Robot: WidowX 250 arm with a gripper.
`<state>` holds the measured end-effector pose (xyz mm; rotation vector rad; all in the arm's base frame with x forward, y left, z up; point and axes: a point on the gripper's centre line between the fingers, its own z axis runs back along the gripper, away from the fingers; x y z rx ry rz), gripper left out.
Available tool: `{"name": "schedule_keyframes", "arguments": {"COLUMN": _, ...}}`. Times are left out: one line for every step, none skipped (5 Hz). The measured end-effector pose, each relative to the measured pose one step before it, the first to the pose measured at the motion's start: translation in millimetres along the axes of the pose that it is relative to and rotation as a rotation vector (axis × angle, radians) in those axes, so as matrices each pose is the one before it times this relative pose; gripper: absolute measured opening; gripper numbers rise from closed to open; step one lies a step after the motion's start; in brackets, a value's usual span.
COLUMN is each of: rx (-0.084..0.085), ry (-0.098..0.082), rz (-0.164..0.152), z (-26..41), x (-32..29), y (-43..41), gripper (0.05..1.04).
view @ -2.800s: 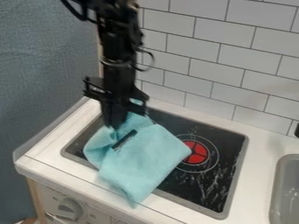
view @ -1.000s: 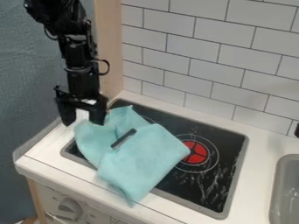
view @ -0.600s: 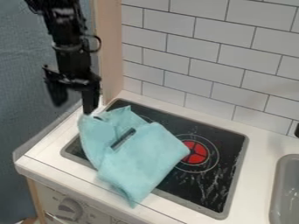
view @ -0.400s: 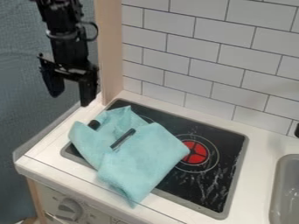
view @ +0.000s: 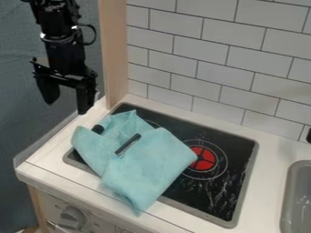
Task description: Unfold the cloth from bottom right to top left
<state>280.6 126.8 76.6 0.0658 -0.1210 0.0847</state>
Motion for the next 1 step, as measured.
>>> {"name": "schedule_keyframes", "arguments": {"rx": -0.0023, "ry": -0.0008, "rz": 0.0064, "z": -0.3, "x": -0.09, "y": -0.45, "gripper": 0.999}}
